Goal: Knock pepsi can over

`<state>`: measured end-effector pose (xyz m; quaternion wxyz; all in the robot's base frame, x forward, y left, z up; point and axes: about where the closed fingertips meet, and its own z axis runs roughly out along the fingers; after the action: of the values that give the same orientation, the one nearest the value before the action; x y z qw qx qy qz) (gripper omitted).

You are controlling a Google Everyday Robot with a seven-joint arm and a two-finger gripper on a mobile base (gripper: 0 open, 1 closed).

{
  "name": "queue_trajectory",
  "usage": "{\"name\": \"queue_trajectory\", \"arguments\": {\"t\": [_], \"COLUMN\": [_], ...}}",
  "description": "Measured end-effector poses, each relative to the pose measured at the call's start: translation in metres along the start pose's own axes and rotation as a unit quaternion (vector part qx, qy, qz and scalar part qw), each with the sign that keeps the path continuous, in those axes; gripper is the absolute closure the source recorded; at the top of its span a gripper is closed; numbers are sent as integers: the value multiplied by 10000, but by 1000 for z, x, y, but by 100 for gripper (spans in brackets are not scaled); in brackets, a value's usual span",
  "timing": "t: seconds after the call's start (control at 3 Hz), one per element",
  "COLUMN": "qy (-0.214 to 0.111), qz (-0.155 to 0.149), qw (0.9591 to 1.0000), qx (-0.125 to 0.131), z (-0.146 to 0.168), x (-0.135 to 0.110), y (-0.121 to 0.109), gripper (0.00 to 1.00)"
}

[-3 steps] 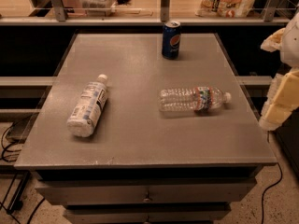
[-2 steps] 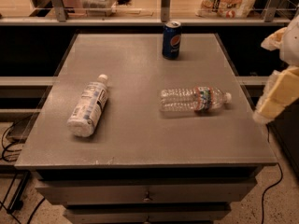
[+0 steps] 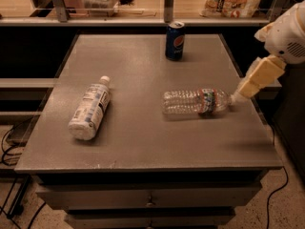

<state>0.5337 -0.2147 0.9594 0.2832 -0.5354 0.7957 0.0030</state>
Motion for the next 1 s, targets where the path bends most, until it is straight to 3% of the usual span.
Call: {"name": "queue_trajectory", "arguments": {"t": [0.67,1.0], "qy": [-152,-597], "qz": [134,302], "qw": [9998,9978], "qx": [-3,-6], "z": [12,24], "x": [-6,-27], "y": [-7,-19], "gripper": [0,0]}}
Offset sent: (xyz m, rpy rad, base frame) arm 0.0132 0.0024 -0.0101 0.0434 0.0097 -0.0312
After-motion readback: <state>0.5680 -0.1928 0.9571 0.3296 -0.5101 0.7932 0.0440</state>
